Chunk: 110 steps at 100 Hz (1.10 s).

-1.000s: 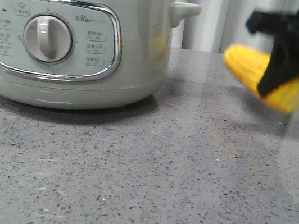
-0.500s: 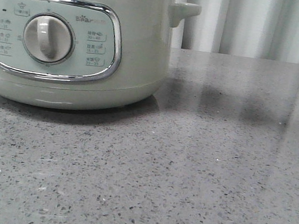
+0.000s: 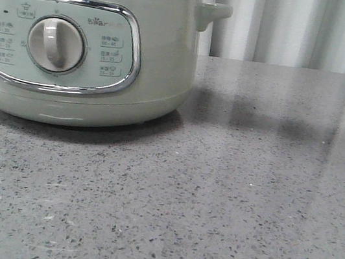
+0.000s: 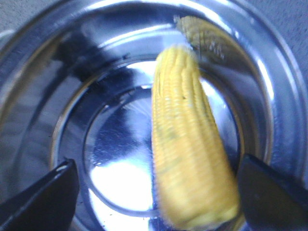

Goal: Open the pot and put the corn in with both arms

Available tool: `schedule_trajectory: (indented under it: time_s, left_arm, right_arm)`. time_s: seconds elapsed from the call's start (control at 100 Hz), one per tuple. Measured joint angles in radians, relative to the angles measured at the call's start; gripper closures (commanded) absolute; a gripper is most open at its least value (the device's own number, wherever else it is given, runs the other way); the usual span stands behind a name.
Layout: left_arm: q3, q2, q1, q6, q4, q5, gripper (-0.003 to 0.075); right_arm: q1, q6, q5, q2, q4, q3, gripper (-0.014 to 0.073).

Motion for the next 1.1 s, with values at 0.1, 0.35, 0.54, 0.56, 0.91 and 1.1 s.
schedule_trajectory:
  time_s: [0.1, 0.35, 0.54, 0.56, 0.91, 1.1]
  left_arm:
    - [0.000, 0.000, 0.000, 0.000, 0.010, 0.006, 0.0407]
    - [0.002, -0.074, 0.000, 0.000, 0.084, 0.118, 0.0545]
    - [0.046, -0.232, 0.000, 0.000, 0.186, 0.155, 0.0719]
    - [0.054, -0.251, 0.000, 0.000, 0.191, 0.159, 0.0730]
    - [0.208, -0.408, 0.000, 0.000, 0.225, 0.243, 0.0738]
    - [0.217, -0.408, 0.000, 0.000, 0.225, 0.247, 0.0738]
  right_arm:
    - [0.000, 0.000, 0.024, -0.072, -0.025, -0.009, 0.0193]
    - [0.000, 0.000, 0.094, -0.405, -0.157, 0.121, 0.0651]
    - [0.000, 0.000, 0.019, -0.813, -0.266, 0.481, 0.0644]
    - [0.000, 0.000, 0.008, -0.862, -0.277, 0.525, 0.0644]
    - [0.000, 0.007, -0.067, -1.534, -0.452, 1.046, 0.0645]
    - [0.000, 0.007, -0.151, -1.696, -0.460, 1.104, 0.0644]
